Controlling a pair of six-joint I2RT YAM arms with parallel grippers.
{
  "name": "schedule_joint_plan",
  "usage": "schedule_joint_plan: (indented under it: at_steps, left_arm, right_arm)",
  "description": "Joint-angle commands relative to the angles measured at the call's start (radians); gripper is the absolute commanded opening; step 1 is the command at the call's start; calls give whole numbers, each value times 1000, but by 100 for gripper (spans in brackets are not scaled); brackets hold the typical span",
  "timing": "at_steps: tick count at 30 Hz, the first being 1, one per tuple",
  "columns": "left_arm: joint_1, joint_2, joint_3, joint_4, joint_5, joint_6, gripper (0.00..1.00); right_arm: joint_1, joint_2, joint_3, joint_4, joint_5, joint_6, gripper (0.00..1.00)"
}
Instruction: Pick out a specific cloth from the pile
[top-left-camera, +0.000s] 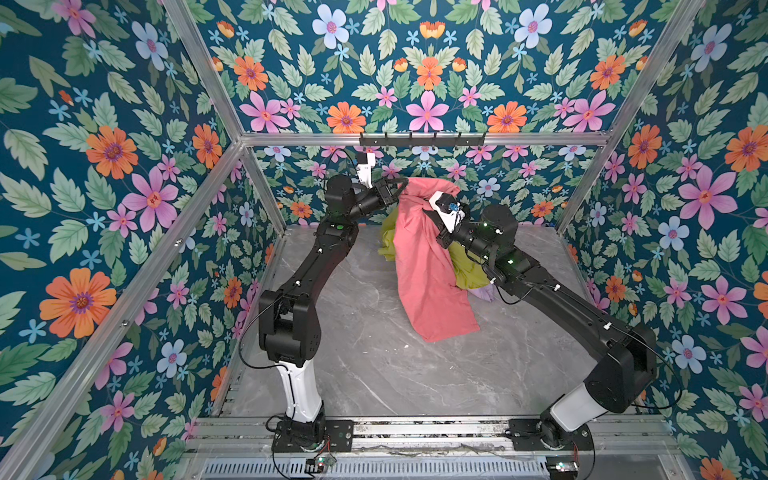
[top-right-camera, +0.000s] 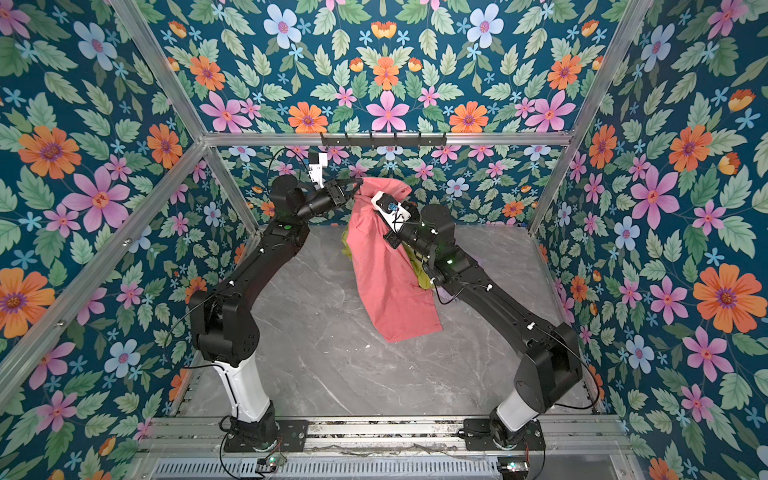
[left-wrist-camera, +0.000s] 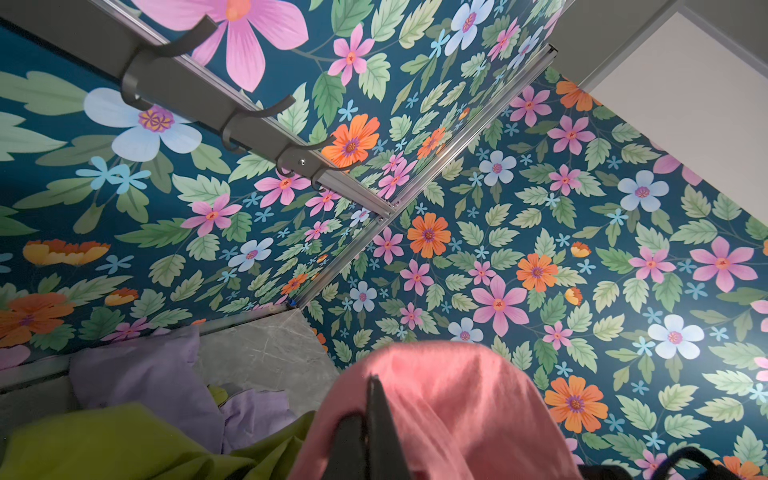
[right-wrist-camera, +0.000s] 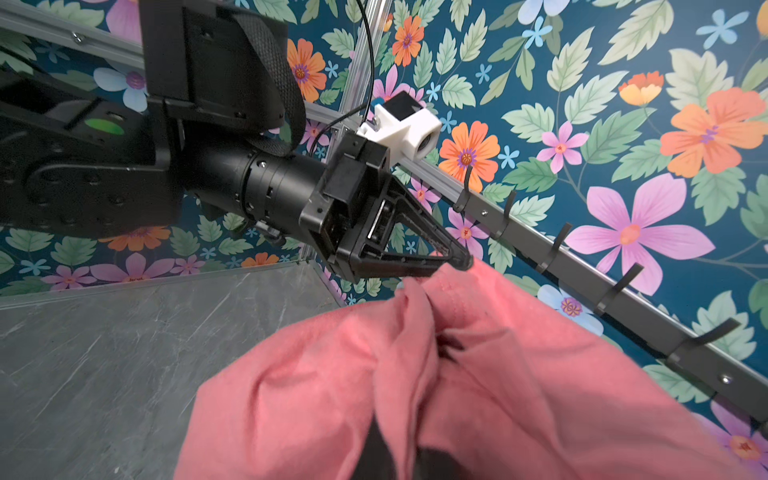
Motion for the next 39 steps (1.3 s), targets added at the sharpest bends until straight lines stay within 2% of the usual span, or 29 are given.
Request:
schedule_joint_plan:
  at_steps: [1,25,39]
  left_arm:
    - [4,-3,6,46,13,-9,0]
    - [31,-38,-42,67,8,-21,0]
    - [50,-70,-79,105,23,-45,0]
  right_arm:
    - [3,-14,22,50,-19,-7,0]
    - [23,6,85,40,-100,83,0]
    - [25,-23,162,10,-122,72,0]
